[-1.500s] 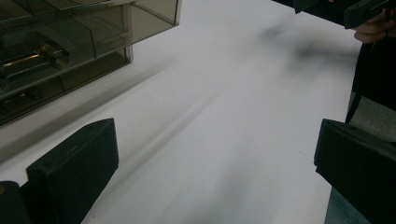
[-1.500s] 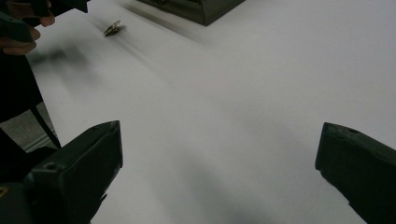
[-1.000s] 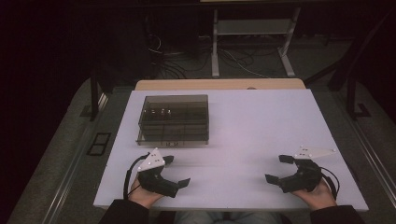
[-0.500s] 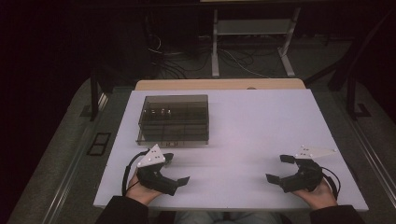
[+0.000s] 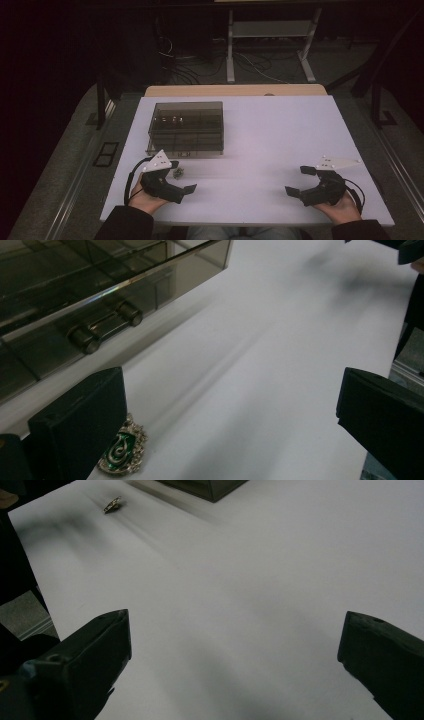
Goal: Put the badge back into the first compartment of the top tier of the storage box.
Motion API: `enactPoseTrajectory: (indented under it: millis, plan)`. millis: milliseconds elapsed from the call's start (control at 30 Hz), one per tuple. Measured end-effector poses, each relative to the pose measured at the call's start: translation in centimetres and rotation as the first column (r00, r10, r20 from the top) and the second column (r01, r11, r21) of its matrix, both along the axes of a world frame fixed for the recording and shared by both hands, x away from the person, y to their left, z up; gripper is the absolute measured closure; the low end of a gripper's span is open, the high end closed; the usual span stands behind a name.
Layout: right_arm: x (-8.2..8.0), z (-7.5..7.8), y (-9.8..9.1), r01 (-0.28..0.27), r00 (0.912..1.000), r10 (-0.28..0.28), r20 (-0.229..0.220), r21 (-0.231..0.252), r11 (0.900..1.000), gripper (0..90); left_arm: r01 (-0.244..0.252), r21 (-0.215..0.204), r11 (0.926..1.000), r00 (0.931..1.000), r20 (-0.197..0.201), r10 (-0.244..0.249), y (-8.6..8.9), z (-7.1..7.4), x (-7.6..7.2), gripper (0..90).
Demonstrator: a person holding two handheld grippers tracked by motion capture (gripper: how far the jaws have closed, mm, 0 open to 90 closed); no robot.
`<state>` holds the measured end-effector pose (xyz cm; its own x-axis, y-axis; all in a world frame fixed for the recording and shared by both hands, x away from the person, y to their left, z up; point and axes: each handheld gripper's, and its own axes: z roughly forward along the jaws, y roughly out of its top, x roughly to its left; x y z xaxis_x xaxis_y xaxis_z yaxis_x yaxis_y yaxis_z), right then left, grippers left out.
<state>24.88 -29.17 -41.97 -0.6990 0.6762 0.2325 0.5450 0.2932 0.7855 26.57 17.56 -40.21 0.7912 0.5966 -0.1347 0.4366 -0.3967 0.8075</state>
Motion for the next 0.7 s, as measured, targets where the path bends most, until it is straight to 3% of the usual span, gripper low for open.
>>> enactPoseTrajectory:
  millis: [367, 700]
  plan:
    - [0.0, 0.0, 0.0, -0.001, 1.0, 0.001, -0.005, -0.006, 1.0, 0.5, -0.032, 0.032, 0.999, 0.9993, -0.016, 0.032, 1.0, -0.4, 1.1, 0.0]
    - [0.0, -0.1, 0.2, -0.005, 1.0, 0.005, -0.006, -0.012, 0.9999, 0.5, -0.023, 0.079, 0.9966, 0.9991, -0.034, 0.026, 1.1, -0.7, 2.0, 0.0]
